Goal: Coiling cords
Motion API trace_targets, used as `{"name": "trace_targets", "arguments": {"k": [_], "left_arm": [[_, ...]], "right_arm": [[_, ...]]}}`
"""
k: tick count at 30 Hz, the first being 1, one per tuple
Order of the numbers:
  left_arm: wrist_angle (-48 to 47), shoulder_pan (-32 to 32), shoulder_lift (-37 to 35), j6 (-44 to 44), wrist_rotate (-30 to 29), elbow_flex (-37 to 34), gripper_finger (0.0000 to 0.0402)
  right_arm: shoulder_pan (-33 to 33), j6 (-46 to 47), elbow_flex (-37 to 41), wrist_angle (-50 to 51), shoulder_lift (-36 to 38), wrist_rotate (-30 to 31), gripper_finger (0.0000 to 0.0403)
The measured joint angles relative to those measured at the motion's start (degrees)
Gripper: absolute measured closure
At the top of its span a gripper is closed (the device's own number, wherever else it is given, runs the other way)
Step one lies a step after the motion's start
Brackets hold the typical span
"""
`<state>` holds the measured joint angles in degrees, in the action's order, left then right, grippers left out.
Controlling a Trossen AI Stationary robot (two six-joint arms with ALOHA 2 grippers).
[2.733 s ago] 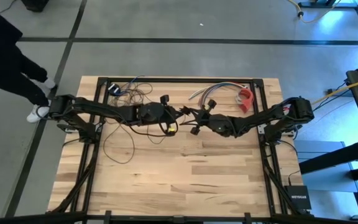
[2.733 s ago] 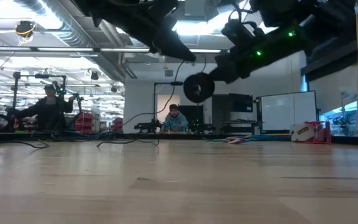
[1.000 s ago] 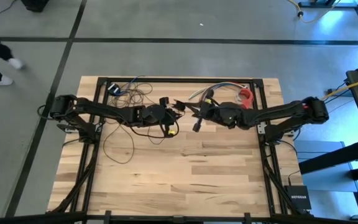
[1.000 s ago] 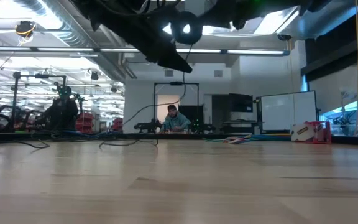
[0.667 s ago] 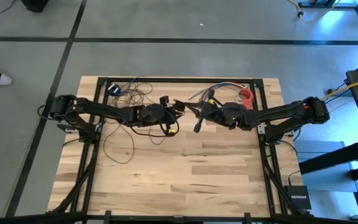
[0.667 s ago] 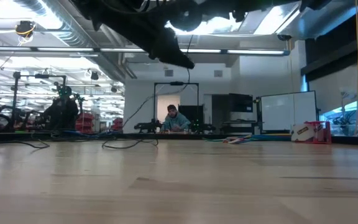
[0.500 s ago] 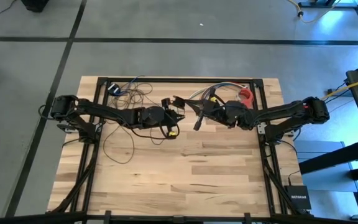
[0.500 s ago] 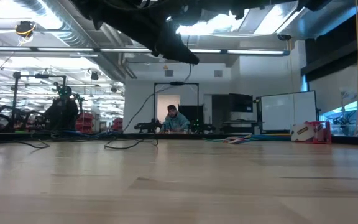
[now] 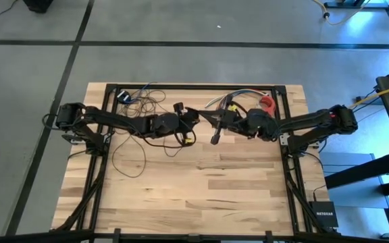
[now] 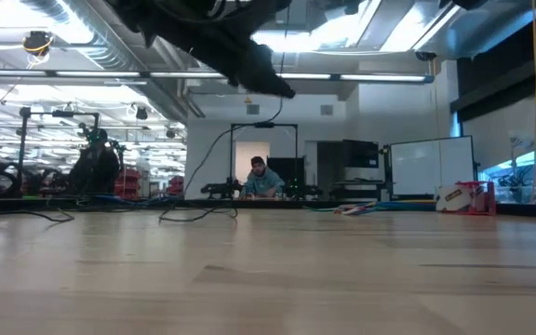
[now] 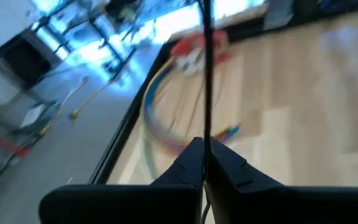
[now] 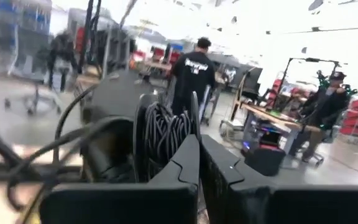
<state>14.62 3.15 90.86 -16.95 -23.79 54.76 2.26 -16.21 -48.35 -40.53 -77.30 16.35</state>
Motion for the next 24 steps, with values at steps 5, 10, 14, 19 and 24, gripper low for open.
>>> {"name": "trace_targets", "arguments": {"k": [5,10,14,19,24], "left_arm": [[-5.1,0.3,-1.0,-2.2,-2.1,0.1,0.04],[-8.5,0.3,-2.0,-4.7,-2.7,0.0,0.0393],[-10.5,0.3,-2.6,-6.6,-2.8,0.0,0.0392],[-12.9,0.3,-2.6,-8.9,-3.4,0.0,0.0399],[-14.8,0.4,-2.6,-8.1,-4.8,0.0,0.0399]], "right_arm": [[2.4,-4.9,-1.9,9.0,2.1,5.8,0.0397],[3.1,-5.0,-2.4,18.6,4.3,8.1,0.0397],[3.5,-5.1,-2.5,25.6,4.7,11.6,0.0397],[3.5,-5.0,-2.5,33.9,4.7,14.0,0.0397],[3.5,-3.3,-2.5,42.4,4.7,14.7,0.0397]]}}
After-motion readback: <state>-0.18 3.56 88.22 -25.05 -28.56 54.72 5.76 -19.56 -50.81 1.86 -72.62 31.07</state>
